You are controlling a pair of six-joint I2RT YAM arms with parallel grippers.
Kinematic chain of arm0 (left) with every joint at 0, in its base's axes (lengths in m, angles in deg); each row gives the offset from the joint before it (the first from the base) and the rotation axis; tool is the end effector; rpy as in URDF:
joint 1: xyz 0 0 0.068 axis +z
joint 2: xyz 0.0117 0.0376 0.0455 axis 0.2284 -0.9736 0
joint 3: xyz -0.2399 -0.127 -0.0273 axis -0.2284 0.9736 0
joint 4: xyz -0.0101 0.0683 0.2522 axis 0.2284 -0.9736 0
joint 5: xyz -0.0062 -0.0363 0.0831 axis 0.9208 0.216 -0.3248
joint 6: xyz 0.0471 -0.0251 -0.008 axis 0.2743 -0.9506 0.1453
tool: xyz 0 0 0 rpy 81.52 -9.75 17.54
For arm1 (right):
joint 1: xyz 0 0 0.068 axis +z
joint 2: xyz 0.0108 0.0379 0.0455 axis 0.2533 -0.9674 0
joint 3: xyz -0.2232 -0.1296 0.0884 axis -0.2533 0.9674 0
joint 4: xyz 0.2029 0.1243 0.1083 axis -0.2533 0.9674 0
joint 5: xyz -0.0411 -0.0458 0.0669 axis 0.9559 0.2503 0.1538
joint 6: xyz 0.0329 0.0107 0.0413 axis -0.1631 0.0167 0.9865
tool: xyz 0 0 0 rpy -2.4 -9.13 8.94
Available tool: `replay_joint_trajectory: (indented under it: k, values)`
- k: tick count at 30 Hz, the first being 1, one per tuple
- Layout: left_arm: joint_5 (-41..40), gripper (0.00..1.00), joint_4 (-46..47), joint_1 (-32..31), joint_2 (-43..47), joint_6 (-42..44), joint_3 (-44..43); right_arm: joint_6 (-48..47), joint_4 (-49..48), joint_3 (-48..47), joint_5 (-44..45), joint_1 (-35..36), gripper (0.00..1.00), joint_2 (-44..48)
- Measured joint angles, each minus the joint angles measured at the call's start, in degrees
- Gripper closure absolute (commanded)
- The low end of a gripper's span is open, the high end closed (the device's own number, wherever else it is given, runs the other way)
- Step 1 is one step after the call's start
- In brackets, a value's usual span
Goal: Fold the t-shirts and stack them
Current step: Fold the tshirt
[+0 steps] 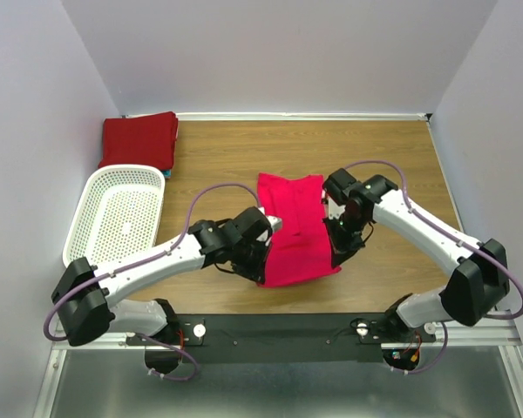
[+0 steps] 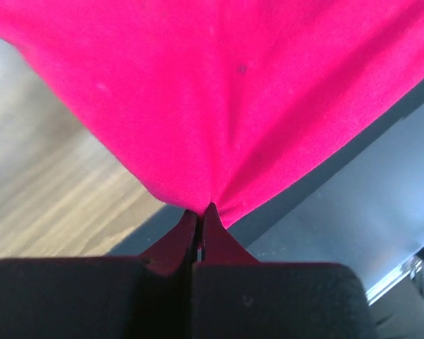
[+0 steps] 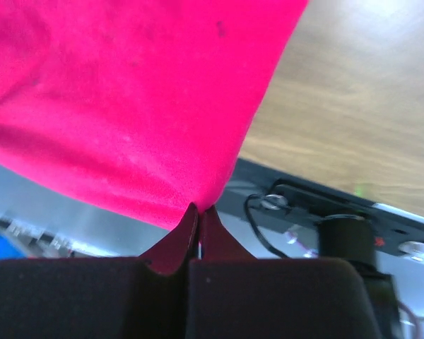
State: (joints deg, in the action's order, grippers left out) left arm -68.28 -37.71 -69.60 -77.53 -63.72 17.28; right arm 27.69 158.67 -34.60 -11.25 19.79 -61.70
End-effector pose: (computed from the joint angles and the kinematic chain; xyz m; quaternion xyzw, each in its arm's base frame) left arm 0.1258 -0.2038 0.2416 0.2084 0.9407 -0.2509 0.0938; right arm 0.1910 0.1420 0.2588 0.1108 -0.9854 -0.1241 0.0364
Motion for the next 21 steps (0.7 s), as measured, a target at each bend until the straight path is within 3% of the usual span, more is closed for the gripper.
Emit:
replay_joint_trajectory:
  k: [10,16,21]
  values:
    - [-1.49,1.0,-3.34,16.83,-7.82,7.96,-16.48,-3.43,3.28,-24.15,9.62,-1.66,0.99,-14.4]
    - [-1.25,1.0,-1.4,22.05,-14.47,12.09,-22.45,-6.16,3.5,-34.27,11.61,-4.76,1.0,-22.08]
    - [0.28,1.0,0.94,24.28,-22.97,13.77,-27.93,-7.23,2.29,-37.11,11.91,-8.92,0.99,-26.45]
